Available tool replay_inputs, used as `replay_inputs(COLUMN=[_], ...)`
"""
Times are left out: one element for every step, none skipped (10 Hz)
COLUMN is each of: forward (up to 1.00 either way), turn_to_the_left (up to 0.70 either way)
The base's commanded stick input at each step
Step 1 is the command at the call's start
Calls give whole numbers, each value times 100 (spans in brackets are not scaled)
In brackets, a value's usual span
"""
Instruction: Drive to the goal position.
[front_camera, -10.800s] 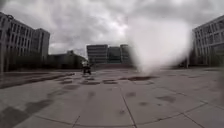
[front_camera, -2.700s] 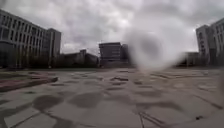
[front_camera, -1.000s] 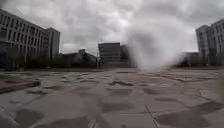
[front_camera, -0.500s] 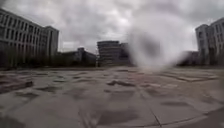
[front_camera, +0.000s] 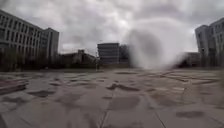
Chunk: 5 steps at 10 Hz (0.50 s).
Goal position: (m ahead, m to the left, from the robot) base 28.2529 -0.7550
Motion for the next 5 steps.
replay_inputs(forward=[70, 70, 70, 70, 70], turn_to_the_left=[0, 0, 0, 0, 0])
